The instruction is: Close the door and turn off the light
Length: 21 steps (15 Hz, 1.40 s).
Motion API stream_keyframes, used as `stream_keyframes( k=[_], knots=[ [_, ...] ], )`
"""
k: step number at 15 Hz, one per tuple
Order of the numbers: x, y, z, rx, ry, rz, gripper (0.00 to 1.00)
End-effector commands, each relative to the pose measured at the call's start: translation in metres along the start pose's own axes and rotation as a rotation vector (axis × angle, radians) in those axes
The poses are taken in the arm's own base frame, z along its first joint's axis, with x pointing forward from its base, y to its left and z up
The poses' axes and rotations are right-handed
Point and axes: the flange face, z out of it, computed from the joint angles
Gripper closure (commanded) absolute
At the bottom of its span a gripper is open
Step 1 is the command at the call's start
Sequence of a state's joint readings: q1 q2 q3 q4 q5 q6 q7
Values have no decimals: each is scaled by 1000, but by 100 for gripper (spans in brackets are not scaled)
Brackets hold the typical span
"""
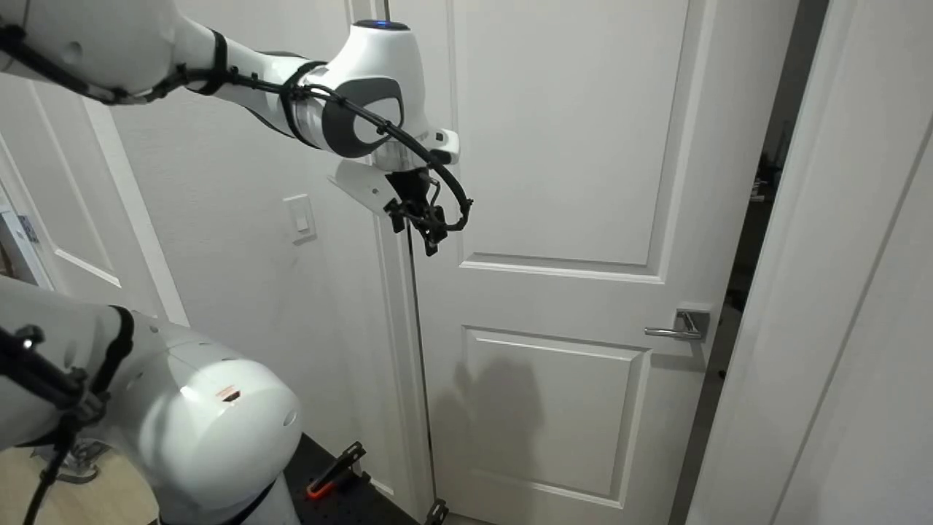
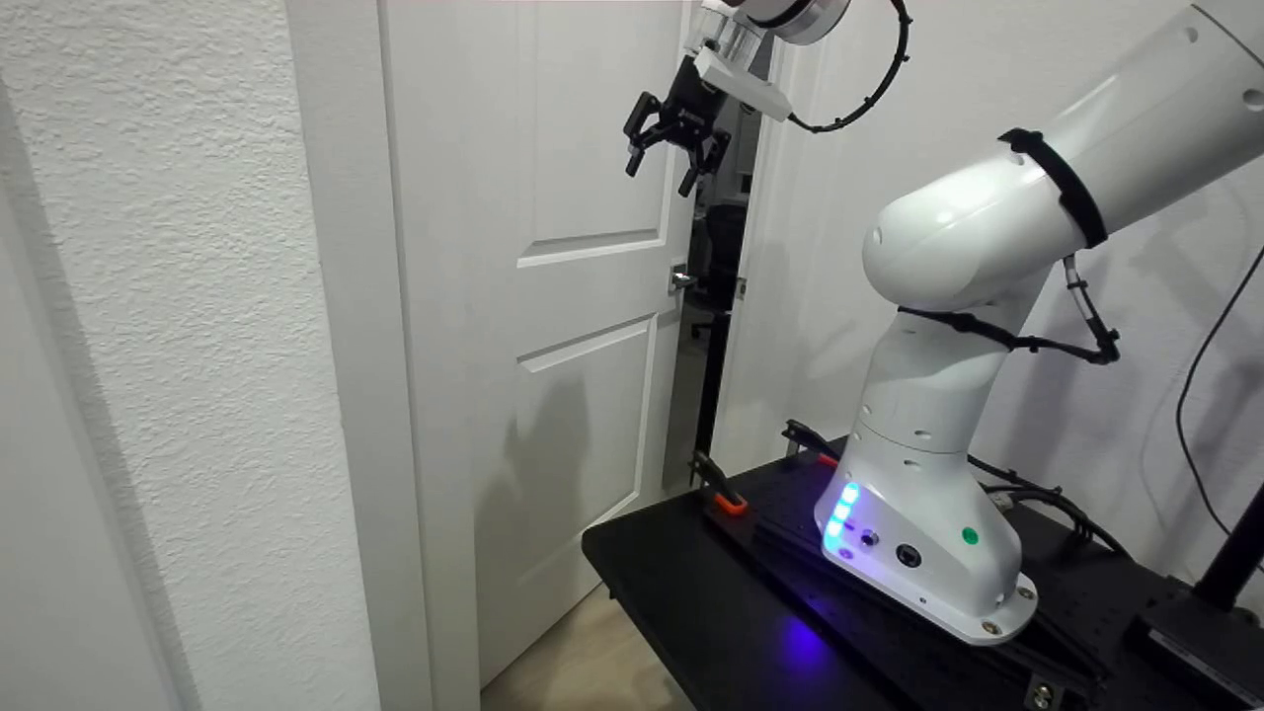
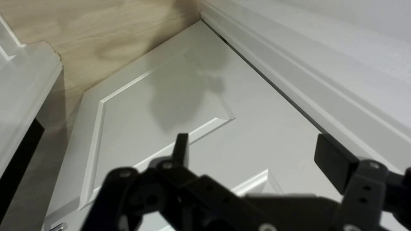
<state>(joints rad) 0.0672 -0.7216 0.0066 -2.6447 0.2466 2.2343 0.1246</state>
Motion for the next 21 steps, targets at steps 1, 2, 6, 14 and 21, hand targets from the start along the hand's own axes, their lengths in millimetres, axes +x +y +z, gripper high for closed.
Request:
stream_keyframes(
  k=[1,2,6,14,21],
  knots=[
    [0,0,0,0,-1,0,0],
    [0,0,0,0,-1,0,0],
    [0,0,0,0,-1,0,0],
    [57,12,4,-152,364,13,0],
    [94,93,36,-230,448,204,0]
  ],
)
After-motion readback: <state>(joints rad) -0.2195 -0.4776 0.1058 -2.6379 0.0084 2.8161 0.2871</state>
